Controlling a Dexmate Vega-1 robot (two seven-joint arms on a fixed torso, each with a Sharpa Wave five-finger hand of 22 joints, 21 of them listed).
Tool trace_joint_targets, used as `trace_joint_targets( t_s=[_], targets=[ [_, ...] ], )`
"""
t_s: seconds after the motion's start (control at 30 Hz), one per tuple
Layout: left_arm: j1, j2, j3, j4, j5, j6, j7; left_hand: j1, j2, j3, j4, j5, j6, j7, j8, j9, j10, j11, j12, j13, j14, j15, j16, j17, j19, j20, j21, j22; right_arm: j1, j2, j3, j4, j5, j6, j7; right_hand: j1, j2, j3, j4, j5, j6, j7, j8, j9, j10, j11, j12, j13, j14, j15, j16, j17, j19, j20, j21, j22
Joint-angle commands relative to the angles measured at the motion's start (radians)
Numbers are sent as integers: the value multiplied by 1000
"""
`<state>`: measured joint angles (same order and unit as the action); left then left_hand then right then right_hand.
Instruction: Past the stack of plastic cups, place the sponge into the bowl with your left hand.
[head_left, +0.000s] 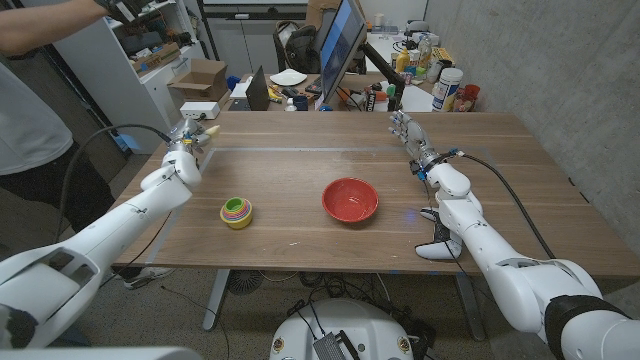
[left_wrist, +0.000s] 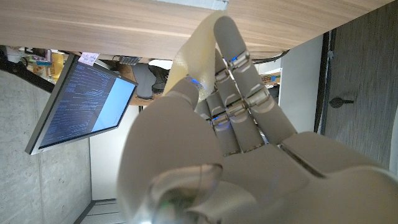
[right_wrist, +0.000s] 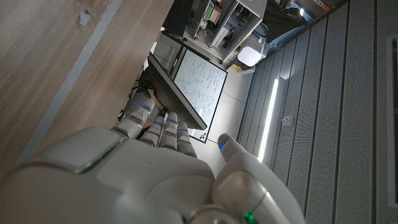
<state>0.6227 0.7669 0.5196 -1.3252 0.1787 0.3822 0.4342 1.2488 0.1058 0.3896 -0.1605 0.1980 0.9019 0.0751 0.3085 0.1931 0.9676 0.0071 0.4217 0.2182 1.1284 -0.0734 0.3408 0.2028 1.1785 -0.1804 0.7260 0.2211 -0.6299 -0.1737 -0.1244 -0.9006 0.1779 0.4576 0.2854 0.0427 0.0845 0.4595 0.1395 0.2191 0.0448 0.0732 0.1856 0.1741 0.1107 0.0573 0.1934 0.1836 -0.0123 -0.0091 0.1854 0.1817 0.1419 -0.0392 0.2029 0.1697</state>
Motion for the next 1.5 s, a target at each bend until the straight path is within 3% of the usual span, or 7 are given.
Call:
trace_joint_targets(
  t_s=[0.03,0.37,0.67,1.5],
  targets=[
    [3,20,-2,-57,19,-25,-43,45,37,5,6,-3,82,69,-4,5,103,-44,4,66,191,-153,1,4,-10,-8,9,2,-28,-25,-18,-62,13,-14,-13,1,27,0,-2,4,7,4,3,4,9,-2,2,4,0,-4,3,0,9,-19,-1,5],
    [-12,31,17,-92,47,-54,-114,38,34,4,11,-7,87,60,-7,5,108,-55,2,71,192,-151,-1,8,-16,-8,18,2,-54,-45,-23,-109,29,-23,-24,1,27,-1,-2,4,8,4,3,4,10,0,2,4,0,-3,3,0,9,-20,-2,5],
    [-7,43,17,-170,82,-39,-153,37,32,5,12,-8,92,58,-10,5,111,-57,-1,75,196,-153,0,12,-21,-8,27,2,-77,-64,-27,-159,38,-28,-35,1,27,-2,-2,4,9,3,2,4,10,-2,2,4,1,-3,3,1,8,-20,-2,5],
    [-6,67,21,-289,164,-67,-305,26,28,5,18,-10,100,44,-21,6,115,-73,-10,86,193,-152,-4,20,-40,-7,49,2,-114,-98,-39,-229,61,-34,-54,2,28,-3,-3,4,9,4,2,4,11,-1,1,4,1,-3,2,0,8,-21,-3,5]
  ],
)
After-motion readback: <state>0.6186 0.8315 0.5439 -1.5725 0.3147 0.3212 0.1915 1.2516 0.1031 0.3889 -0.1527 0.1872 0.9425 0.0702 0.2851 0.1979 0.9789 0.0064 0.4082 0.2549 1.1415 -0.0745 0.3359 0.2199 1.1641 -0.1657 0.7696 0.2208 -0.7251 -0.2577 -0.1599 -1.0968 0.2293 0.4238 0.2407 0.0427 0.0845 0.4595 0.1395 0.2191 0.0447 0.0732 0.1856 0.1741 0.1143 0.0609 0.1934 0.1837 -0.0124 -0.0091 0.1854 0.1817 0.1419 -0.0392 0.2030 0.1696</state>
